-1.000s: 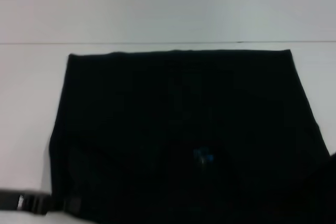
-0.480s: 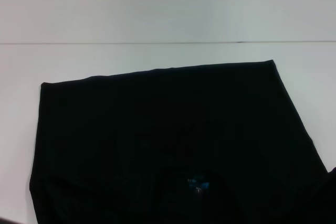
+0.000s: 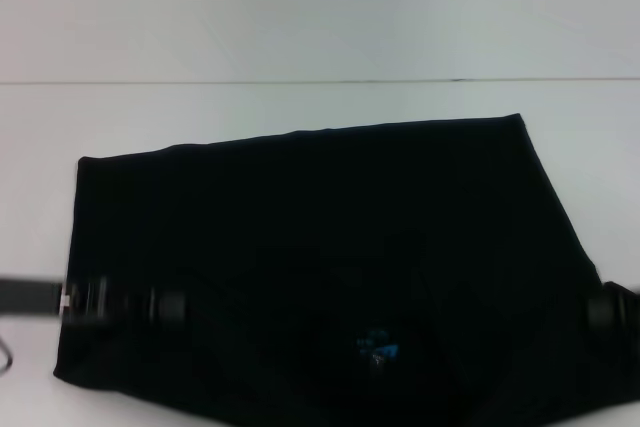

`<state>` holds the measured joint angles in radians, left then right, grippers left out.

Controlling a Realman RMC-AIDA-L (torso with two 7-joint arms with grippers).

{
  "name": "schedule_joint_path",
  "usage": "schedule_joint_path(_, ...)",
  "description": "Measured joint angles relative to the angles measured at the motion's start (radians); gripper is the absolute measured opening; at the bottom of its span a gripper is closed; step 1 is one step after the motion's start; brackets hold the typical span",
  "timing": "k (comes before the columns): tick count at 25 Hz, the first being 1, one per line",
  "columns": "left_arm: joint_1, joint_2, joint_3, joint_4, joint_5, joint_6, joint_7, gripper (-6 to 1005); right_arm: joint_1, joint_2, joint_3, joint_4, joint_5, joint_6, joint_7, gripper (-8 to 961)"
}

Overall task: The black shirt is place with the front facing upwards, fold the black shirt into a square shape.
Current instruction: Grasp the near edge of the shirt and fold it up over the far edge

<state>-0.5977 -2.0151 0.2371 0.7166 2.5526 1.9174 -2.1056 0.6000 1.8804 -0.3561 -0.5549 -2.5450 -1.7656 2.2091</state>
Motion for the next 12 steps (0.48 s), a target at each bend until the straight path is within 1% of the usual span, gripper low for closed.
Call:
schedule_joint_path(4, -0.007, 0.008, -0.041, -0.021, -0.085, -0.114, -0.022, 140, -0.011, 0.0, 0.047, 0.025, 0.146, 0.076, 0.006, 72)
schedule_joint_path(6, -0.003, 0.008, -0.054, -0.039, -0.133, -0.203, -0.024, 142, -0.012, 0.005, 0.053, 0.064, 0.22, 0.152, -0.001, 74)
schedule_joint_path(8, 0.004, 0.006, -0.059, -0.066, -0.177, -0.282, -0.018, 144, -0.011, 0.016, 0.054, 0.097, 0.286, 0.232, -0.018, 75)
schedule_joint_path(10, 0.011, 0.002, -0.06, -0.097, -0.222, -0.35, 0.004, 145, -0.007, 0.037, 0.054, 0.122, 0.344, 0.321, -0.044, 76)
schedule_joint_path(11, 0.016, -0.001, -0.061, -0.118, -0.253, -0.39, 0.025, 146, -0.005, 0.05, 0.054, 0.13, 0.376, 0.375, -0.06, 77)
schedule_joint_path(12, 0.022, -0.004, -0.06, -0.142, -0.288, -0.433, 0.049, 147, -0.003, 0.069, 0.053, 0.137, 0.407, 0.425, -0.079, 78)
